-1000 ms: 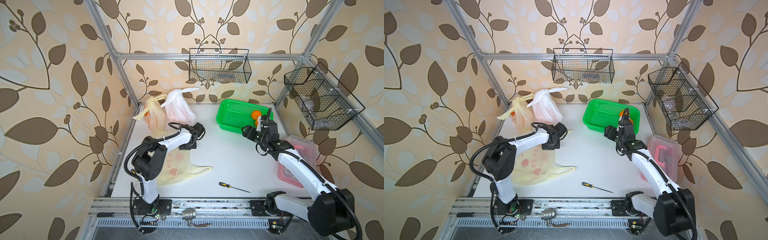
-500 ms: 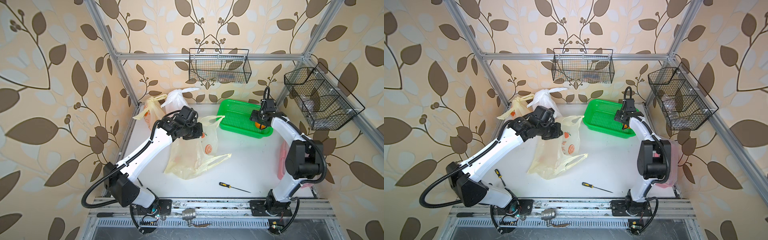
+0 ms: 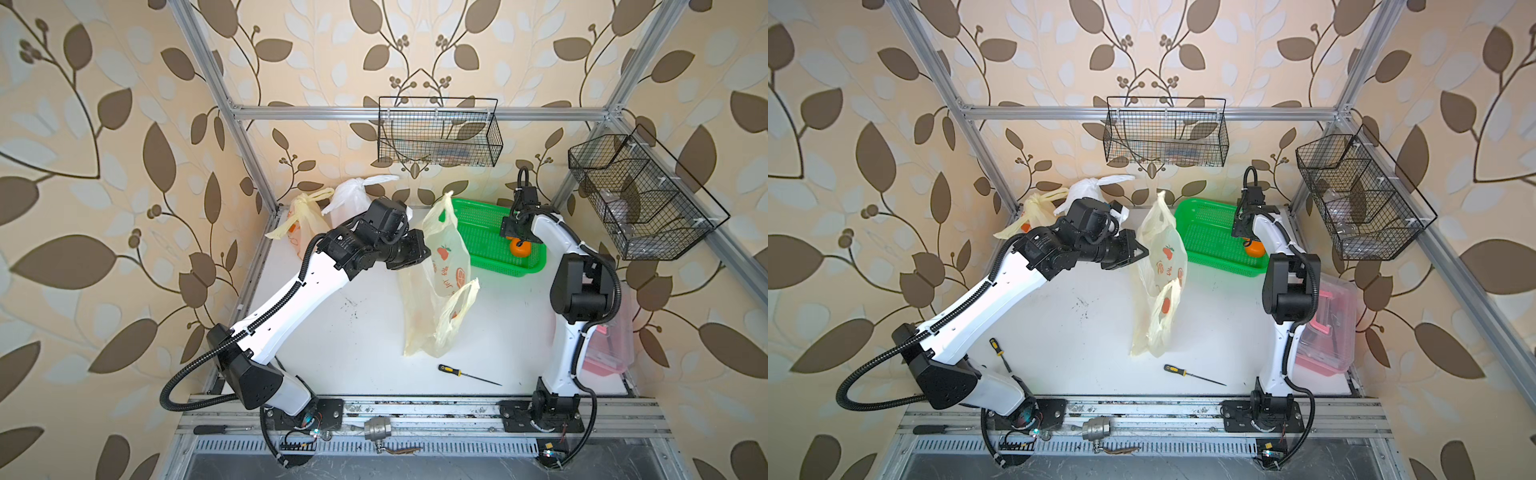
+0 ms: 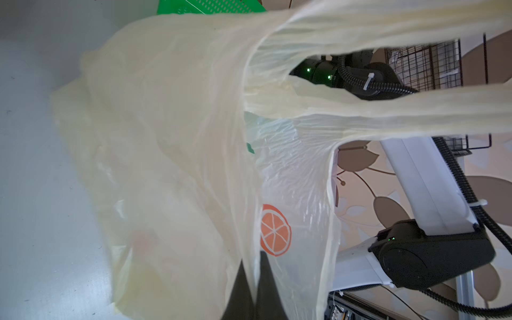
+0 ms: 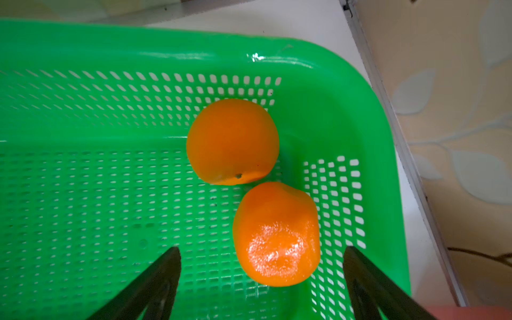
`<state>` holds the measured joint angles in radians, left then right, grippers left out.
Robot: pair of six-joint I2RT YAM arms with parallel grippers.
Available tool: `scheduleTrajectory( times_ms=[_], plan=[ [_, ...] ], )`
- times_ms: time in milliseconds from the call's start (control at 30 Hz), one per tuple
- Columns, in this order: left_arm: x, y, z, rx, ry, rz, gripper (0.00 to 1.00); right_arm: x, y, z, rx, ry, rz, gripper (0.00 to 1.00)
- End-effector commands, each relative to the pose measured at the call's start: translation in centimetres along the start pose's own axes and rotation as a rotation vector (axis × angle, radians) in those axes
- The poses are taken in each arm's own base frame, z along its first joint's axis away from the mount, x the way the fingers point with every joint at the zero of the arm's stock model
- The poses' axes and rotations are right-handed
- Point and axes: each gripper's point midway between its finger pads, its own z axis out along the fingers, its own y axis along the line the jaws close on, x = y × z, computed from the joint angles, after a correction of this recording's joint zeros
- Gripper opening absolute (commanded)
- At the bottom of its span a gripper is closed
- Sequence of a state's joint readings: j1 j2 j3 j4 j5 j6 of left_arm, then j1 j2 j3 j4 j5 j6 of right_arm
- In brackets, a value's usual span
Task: Place the oranges into plastic bags & tie knots
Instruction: Pick up the orange from the basket.
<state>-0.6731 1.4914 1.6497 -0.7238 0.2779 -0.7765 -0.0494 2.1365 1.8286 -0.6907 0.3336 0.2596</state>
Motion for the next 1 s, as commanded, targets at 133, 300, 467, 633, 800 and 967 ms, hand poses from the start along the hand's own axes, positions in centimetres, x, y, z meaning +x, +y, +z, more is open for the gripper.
scheduleTrajectory(
  times_ms=[133,300,467,633,800,967],
  plan=[
    [-1.3,2.9,0.6,-0.081,-0.058,0.003,0.0,1.7,-0.7,3.0,0.055,0.095,-0.041,0.91],
    [-1.3,2.3,1.0,-0.048,-0.051,0.01,0.0,2.0,-0.9,4.9,0.077,0.13,-0.042,0.88],
    [-1.6,2.0,0.7,-0.045,-0.06,0.022,0.0,2.3,-1.0,5.8,0.081,0.148,-0.049,0.82],
    [-1.7,2.1,0.5,-0.056,-0.065,0.028,0.0,2.5,-0.9,6.0,0.064,0.161,-0.039,0.76],
    [-2.4,1.8,-0.9,-0.093,-0.089,0.058,0.0,1.7,-0.7,4.1,0.021,0.141,-0.007,0.66],
    [-3.0,2.6,-1.9,-0.203,-0.087,0.095,0.0,-0.8,0.4,-0.7,-0.122,0.023,0.047,0.62]
  ],
)
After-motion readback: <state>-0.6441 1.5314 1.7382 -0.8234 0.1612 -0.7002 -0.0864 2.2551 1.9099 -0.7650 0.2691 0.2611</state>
